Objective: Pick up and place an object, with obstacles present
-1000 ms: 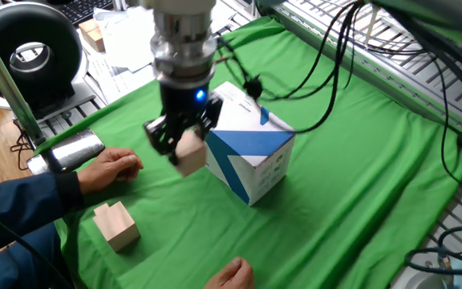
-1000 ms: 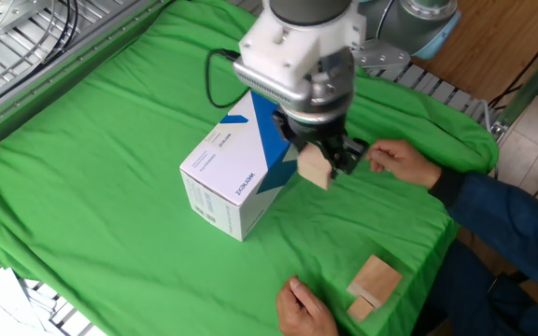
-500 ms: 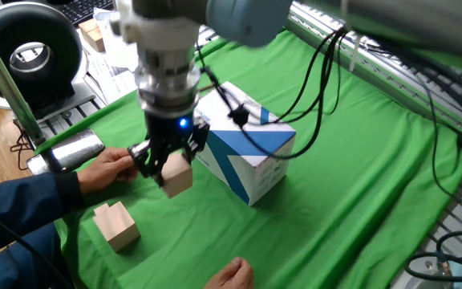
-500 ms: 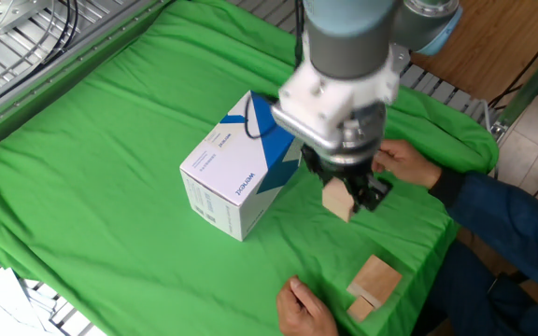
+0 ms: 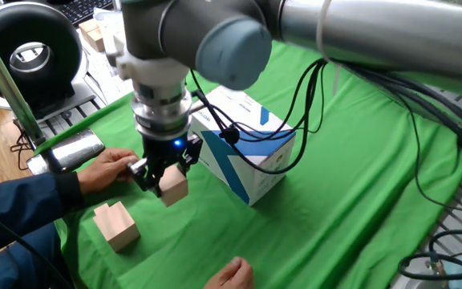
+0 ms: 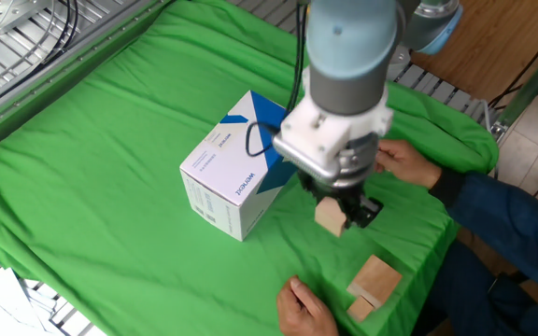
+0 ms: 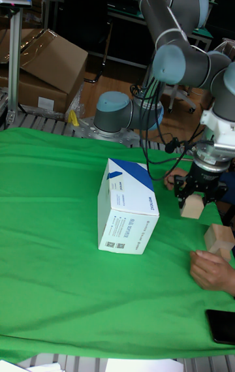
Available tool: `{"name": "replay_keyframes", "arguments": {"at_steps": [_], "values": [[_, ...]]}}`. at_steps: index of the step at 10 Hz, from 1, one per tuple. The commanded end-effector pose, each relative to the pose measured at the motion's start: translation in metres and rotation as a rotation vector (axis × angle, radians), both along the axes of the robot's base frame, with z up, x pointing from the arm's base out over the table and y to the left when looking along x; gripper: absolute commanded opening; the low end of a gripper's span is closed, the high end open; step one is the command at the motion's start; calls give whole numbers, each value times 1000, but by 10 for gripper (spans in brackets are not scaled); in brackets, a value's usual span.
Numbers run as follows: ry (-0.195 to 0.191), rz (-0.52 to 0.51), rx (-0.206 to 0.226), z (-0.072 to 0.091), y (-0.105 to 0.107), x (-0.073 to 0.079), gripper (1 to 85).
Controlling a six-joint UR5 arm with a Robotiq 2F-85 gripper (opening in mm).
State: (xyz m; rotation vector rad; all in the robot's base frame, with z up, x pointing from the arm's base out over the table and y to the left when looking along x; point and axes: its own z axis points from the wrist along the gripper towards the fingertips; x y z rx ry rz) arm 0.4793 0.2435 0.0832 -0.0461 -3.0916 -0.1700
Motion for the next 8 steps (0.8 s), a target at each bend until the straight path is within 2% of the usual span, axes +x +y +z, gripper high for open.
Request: {"name": "replay_keyframes", "arguments": {"at_steps": [1, 2, 4, 6, 8], "values": [[-10, 64, -3, -21, -9, 8, 113], [-13, 78, 1, -24, -11, 9, 140], [-16, 103, 19, -21, -11, 13, 267], [-22, 124, 21, -27, -15, 17, 393], [-8, 155, 5, -32, -23, 15, 423]]}}
